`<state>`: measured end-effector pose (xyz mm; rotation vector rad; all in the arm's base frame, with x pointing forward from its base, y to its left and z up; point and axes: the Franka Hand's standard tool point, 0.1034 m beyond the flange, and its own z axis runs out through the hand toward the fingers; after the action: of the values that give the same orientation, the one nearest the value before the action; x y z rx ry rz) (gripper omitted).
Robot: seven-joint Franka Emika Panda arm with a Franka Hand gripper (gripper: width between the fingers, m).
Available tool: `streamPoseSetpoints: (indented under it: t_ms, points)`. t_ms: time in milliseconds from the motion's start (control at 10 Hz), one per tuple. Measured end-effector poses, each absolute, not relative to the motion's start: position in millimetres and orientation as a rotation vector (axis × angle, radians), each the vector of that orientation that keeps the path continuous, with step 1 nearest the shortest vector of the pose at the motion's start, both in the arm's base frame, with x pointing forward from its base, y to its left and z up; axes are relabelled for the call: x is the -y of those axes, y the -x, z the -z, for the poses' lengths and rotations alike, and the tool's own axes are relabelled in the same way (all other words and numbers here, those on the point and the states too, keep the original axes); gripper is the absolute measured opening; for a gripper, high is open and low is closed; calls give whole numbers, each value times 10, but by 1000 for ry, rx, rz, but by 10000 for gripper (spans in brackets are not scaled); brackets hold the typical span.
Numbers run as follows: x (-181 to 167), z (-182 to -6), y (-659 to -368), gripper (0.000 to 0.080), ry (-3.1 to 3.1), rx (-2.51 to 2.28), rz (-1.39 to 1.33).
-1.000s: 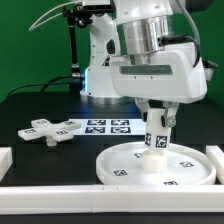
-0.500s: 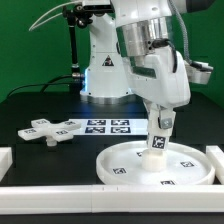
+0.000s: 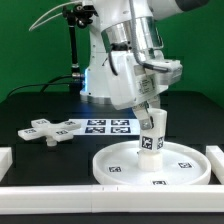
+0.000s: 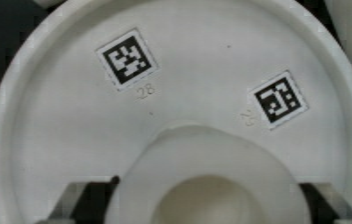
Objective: Assemble round table
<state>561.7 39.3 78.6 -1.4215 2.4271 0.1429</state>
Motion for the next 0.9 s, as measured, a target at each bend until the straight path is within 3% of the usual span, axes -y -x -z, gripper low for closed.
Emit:
streamPoseSetpoints:
  t_ms: [200, 400, 500, 900]
  points:
    - [-398, -783, -5614, 409, 1319, -2477, -165]
    - [-406, -774, -5609, 601, 1338, -2472, -172]
    - [-450, -787, -5618, 635, 1475, -2431, -206]
    - [-439, -784, -5633, 649, 1754, -2226, -148]
